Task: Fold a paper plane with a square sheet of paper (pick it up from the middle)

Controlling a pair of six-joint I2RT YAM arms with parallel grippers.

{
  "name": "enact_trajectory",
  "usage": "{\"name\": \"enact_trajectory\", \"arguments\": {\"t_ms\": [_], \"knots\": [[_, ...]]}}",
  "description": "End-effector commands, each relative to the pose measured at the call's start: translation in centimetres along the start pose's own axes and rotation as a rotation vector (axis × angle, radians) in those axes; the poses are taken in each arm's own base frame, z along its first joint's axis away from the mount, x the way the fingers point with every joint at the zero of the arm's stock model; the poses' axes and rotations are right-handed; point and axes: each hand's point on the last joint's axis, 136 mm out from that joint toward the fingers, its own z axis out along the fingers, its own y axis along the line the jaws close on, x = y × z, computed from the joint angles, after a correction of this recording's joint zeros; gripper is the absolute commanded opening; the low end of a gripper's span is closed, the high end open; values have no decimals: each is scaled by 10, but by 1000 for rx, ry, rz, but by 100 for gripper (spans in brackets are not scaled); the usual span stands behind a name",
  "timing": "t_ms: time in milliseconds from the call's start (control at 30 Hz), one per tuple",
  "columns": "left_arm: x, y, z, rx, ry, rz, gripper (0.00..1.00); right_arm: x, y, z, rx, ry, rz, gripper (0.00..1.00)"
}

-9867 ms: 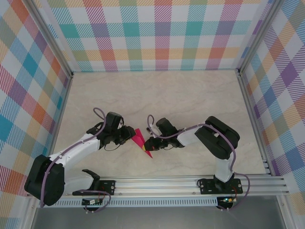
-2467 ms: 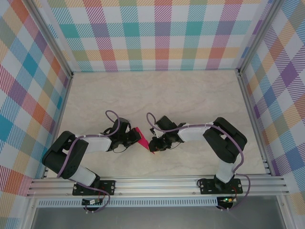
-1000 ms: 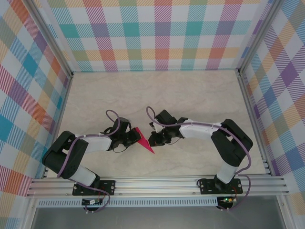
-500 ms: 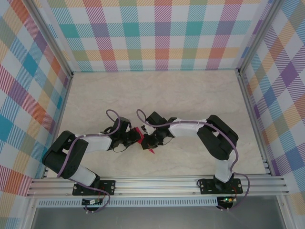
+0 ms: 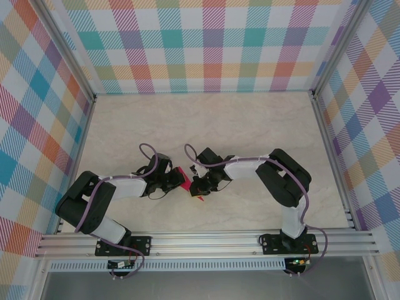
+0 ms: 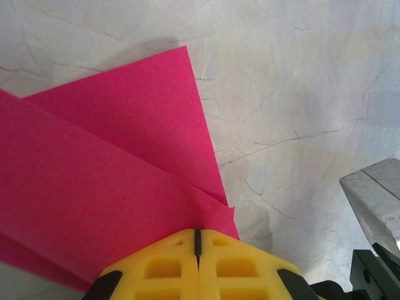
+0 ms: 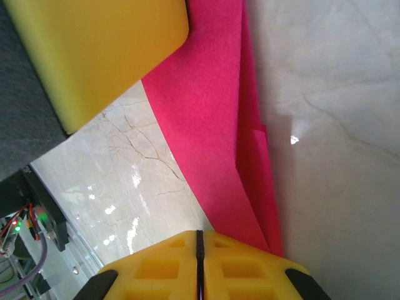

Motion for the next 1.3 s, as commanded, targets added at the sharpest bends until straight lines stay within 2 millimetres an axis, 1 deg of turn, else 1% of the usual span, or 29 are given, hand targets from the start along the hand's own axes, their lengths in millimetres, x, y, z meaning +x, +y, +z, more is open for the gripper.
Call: {"name": "enact_trajectory", "arguments": {"t_ms": [0,100,267,500,633,800,900,1000,1100,1267], "knots": [[20,47,3,-172,58,-23,0,22,-24,0,38,49,73,10],[20,48,3,-174,59,-25,0,22,-16,-5,19,47,59,10],[20,49,3,-176,59,-26,0,26,-13,-12,22,53,41,11],[20,50,2,-178,58,-29,0,40,-32,-7,58,80,84,10],[20,51,2,-179,59,-28,0,41,-34,-11,79,68,84,10],[20,50,2,-176,58,-28,0,41,-31,-19,67,55,78,10],[19,49,2,-174,58,-29,0,43,-35,-19,67,54,90,10],[19,50,1,-177,59,-26,0,50,-50,-15,100,74,128,10],[19,50,0,-176,54,-26,0,60,-63,-13,96,83,174,9],[18,48,1,-168,56,-23,0,72,-63,-17,83,97,158,10]]}}
